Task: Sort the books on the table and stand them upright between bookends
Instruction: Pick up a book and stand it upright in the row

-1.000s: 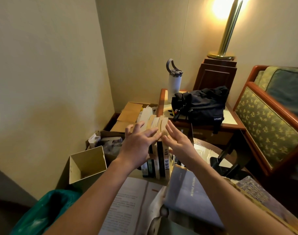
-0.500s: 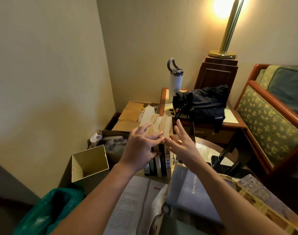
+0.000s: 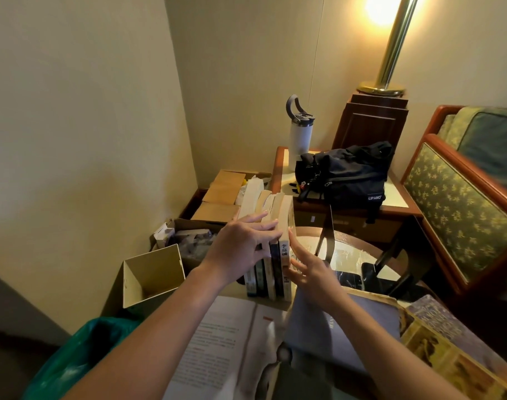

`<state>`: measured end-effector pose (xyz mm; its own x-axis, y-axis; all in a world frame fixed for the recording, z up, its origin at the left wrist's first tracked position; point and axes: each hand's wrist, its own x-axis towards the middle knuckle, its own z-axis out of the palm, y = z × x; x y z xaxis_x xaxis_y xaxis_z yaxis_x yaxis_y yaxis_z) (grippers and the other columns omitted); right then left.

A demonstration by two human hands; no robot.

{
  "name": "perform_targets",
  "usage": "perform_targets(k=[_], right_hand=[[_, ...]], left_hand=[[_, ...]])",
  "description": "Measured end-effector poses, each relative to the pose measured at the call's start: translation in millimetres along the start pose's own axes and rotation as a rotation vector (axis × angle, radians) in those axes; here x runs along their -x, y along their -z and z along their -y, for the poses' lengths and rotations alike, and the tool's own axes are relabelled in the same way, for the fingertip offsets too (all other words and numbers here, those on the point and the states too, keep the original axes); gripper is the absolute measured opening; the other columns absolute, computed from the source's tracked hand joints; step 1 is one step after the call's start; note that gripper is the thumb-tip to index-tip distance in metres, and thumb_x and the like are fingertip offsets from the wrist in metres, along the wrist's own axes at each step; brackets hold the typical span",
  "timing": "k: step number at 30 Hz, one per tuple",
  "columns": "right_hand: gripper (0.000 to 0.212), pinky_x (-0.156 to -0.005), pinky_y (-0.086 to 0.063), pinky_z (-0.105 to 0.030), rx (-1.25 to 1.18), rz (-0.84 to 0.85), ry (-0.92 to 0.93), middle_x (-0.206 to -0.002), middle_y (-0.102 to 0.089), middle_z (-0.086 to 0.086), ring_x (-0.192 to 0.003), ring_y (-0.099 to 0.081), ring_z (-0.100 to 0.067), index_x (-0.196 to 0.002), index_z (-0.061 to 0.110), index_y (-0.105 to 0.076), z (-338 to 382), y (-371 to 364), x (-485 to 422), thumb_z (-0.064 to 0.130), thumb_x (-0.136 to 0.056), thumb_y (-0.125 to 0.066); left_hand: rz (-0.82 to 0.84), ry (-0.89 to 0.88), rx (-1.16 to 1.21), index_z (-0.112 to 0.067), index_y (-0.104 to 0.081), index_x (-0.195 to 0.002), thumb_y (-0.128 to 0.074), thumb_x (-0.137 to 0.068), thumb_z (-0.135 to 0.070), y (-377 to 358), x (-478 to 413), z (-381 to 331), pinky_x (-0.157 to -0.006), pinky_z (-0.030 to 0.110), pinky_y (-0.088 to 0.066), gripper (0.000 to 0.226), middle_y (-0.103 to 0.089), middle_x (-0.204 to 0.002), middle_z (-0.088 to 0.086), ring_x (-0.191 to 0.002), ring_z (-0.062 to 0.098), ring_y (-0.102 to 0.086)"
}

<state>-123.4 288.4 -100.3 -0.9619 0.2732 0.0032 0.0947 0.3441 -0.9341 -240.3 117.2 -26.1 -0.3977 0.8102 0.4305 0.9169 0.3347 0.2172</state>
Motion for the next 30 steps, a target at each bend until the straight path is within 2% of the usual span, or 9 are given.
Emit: perform_targets(k=[4, 8, 11, 13, 16, 21, 27, 30], right_hand=[[0.085, -0.107, -0.048, -0.045, 0.119, -0.042, 0.016, -0.155, -0.043, 0.002, -0.138, -0.046, -0.018, -0.136, 0.075, -0.021, -1, -1, 6, 0.014, -0.095, -0.065], [0.074, -0.103, -0.05, -0.031, 0.135, -0.093, -0.004, -0.148, -0.051, 0.002, -0.133, -0.051, -0.018, -0.143, 0.054, -0.033, -3, 4, 11, 0.017, -0.091, -0.071], [0.061, -0.088, -0.046, -0.008, 0.125, -0.154, 0.025, -0.142, -0.057, 0.0, -0.131, -0.054, -0.02, -0.142, 0.039, -0.046, 3, 7, 13, 0.02, -0.091, -0.072], [0.056, -0.083, -0.045, -0.004, 0.118, -0.19, 0.046, -0.138, -0.06, -0.003, -0.129, -0.056, -0.02, -0.142, 0.029, -0.051, 10, 9, 15, 0.021, -0.091, -0.072], [0.058, -0.083, -0.047, -0.006, 0.075, -0.224, 0.07, -0.141, -0.058, -0.003, -0.128, -0.056, -0.02, -0.144, 0.025, -0.05, 20, 13, 18, 0.02, -0.09, -0.072], [0.064, -0.085, -0.052, -0.016, -0.025, -0.247, 0.08, -0.144, -0.054, 0.0, -0.128, -0.055, -0.019, -0.147, 0.028, -0.043, 32, 14, 26, 0.011, -0.091, -0.07], [0.069, -0.084, -0.05, -0.012, -0.001, -0.277, 0.094, -0.149, -0.049, 0.001, -0.13, -0.054, -0.021, -0.152, 0.026, -0.037, 40, 10, 36, 0.014, -0.092, -0.069], [0.069, -0.084, -0.051, -0.012, 0.028, -0.32, 0.095, -0.142, -0.049, 0.01, -0.129, -0.055, -0.019, -0.153, 0.025, -0.037, 45, 10, 44, 0.014, -0.093, -0.069]], left_hand=[[-0.002, -0.035, -0.093, -0.026, -0.063, -0.131, -0.086, -0.074, -0.024, -1, 0, 1, -0.107, 0.051, -0.045, 0.062, -0.06, -0.136, -0.006, -0.139, 0.02, -0.046], [-0.03, -0.045, -0.16, -0.027, -0.066, -0.127, -0.087, -0.072, -0.025, -1, -1, -1, -0.104, 0.055, -0.044, 0.059, -0.064, -0.132, -0.006, -0.132, 0.021, -0.054], [-0.044, -0.034, -0.172, -0.026, -0.063, -0.131, -0.084, -0.075, -0.024, -5, 0, -3, -0.109, 0.062, -0.037, 0.06, -0.06, -0.136, -0.006, -0.136, 0.022, -0.049], [-0.067, -0.043, -0.204, -0.024, -0.061, -0.134, -0.084, -0.076, -0.023, -10, 3, -6, -0.109, 0.067, -0.034, 0.062, -0.059, -0.139, -0.004, -0.139, 0.025, -0.046], [-0.083, -0.059, -0.253, -0.024, -0.056, -0.139, -0.079, -0.081, -0.025, -14, 6, -10, -0.113, 0.069, -0.026, 0.062, -0.054, -0.145, 0.0, -0.143, 0.027, -0.04], [-0.058, -0.062, -0.288, -0.024, -0.049, -0.145, -0.075, -0.084, -0.034, -15, 8, -17, -0.115, 0.068, -0.021, 0.067, -0.046, -0.152, 0.004, -0.148, 0.03, -0.031], [-0.049, -0.047, -0.329, -0.025, -0.047, -0.146, -0.078, -0.08, -0.036, -14, 18, -20, -0.118, 0.065, -0.018, 0.074, -0.041, -0.156, 0.004, -0.149, 0.031, -0.027], [-0.063, -0.035, -0.323, -0.026, -0.044, -0.147, -0.074, -0.082, -0.036, -12, 26, -24, -0.121, 0.061, -0.012, 0.072, -0.036, -0.158, 0.003, -0.151, 0.03, -0.022]])
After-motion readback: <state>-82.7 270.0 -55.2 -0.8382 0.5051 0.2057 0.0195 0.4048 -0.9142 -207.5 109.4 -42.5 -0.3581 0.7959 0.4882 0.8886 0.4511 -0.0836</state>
